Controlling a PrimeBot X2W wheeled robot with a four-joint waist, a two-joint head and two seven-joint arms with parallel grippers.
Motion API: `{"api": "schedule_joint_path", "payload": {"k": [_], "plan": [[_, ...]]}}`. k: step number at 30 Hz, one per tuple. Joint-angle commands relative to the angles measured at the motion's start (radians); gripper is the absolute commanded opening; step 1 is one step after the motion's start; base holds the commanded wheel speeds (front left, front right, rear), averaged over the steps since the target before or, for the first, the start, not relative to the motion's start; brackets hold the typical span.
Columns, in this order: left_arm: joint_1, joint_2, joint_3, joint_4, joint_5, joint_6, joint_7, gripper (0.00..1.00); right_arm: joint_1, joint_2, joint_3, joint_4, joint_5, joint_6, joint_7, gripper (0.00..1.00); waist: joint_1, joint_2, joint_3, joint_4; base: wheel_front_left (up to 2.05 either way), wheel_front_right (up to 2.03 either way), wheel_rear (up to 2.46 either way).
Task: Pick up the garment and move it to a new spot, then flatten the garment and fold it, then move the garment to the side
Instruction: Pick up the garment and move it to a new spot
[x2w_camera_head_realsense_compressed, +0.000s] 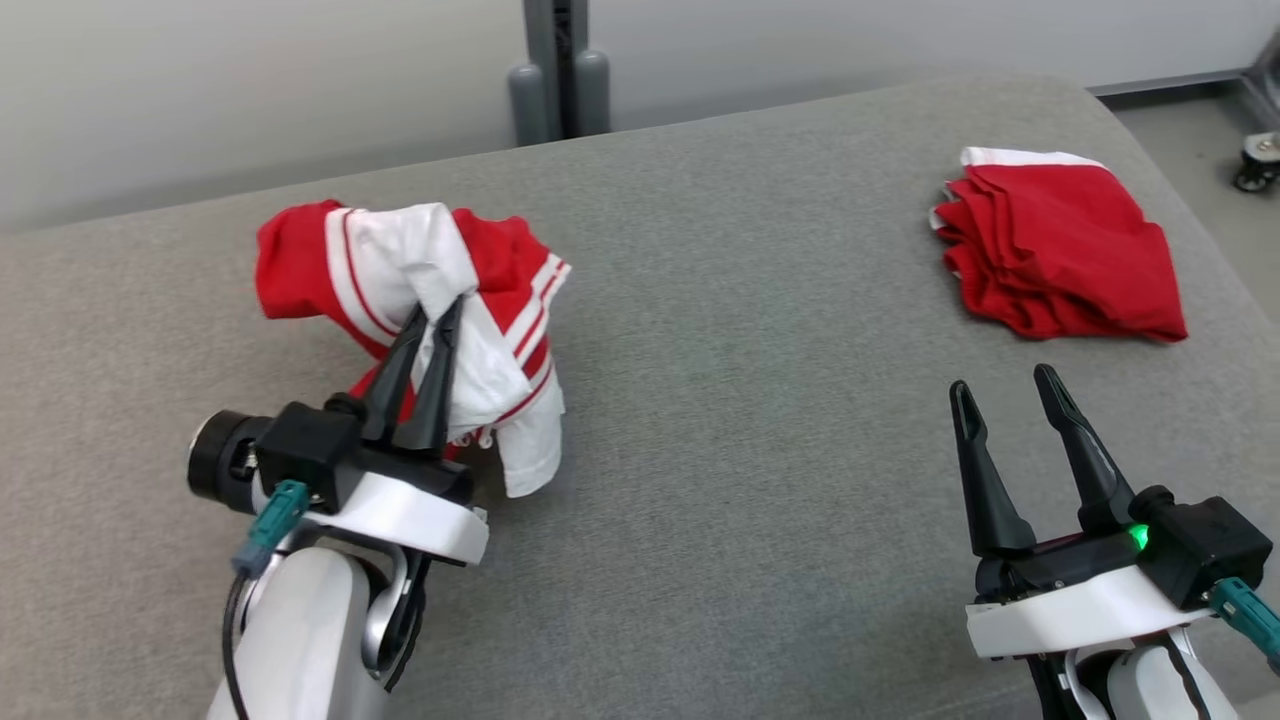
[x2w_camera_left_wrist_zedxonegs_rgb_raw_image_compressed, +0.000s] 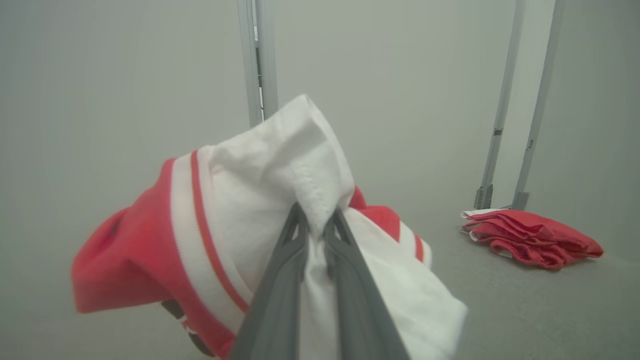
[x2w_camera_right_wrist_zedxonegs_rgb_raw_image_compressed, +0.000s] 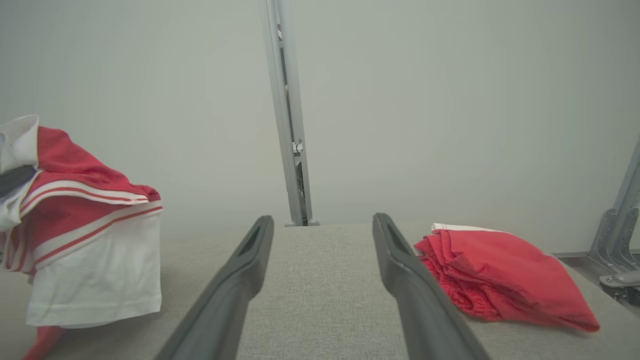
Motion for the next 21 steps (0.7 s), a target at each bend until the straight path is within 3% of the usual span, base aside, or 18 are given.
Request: {"api": "schedule_joint_path", "payload": {"k": [1, 6, 19, 20, 21], "plan": [[-0.021, 0.005, -0.011, 0.003, 0.010, -0.005, -0.004, 0.00, 0.000, -0.001, -0.002, -0.005, 0.008, 0.000, -0.005, 1.00, 0.0000, 0.0000, 0.005, -0.027, 0.00, 0.00, 0.00], [-0.054, 0.004, -0.070, 0.048, 0.027, -0.008, -0.004, 0.00, -0.008, 0.009, -0.001, -0.004, 0.001, 0.000, -0.005, 1.00, 0.0000, 0.0000, 0.025, -0.055, 0.00, 0.00, 0.00], [-0.197, 0.008, -0.183, 0.422, 0.043, -0.012, 0.013, 0.00, -0.063, 0.038, 0.037, 0.030, -0.014, 0.000, -0.005, 1.00, 0.0000, 0.0000, 0.117, -0.065, 0.00, 0.00, 0.00], [-0.206, 0.007, -0.185, 0.436, 0.041, -0.006, 0.010, 0.07, -0.065, 0.038, 0.039, 0.034, -0.015, 0.000, -0.005, 1.00, 0.0000, 0.0000, 0.118, -0.062, 0.00, 0.00, 0.00], [-0.214, 0.006, -0.187, 0.449, 0.036, -0.001, 0.007, 0.45, -0.066, 0.039, 0.038, 0.038, -0.017, 0.000, -0.005, 1.00, 0.0000, 0.0000, 0.118, -0.056, 0.00, 0.00, 0.00]]}}
